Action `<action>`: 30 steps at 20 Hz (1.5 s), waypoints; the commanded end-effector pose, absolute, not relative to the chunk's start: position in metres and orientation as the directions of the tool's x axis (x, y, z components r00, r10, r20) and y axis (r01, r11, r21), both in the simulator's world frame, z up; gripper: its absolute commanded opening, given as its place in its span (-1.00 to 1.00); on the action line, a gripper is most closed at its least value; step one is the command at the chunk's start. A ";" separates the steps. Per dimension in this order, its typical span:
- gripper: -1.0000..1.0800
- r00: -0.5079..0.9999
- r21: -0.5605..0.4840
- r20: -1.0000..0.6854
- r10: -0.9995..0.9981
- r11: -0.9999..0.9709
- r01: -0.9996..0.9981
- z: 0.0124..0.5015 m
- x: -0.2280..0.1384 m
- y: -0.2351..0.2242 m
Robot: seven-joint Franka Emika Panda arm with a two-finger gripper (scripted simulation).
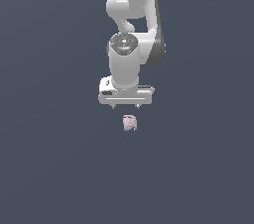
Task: Pick up the object and move it to a goal position.
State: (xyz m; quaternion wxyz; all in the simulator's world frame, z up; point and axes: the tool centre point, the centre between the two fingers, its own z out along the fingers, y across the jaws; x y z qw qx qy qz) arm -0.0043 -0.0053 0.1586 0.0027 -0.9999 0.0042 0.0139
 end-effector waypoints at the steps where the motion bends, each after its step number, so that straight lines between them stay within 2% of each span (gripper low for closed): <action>1: 0.92 1.000 -0.005 -0.028 -0.008 -1.000 -0.008 0.159 -0.004 -0.005; 18: 0.92 0.999 -0.014 -0.035 -0.021 -1.000 -0.022 0.165 0.001 -0.002; 30: 0.92 0.997 -0.004 -0.010 0.073 -0.997 0.073 0.113 0.008 0.009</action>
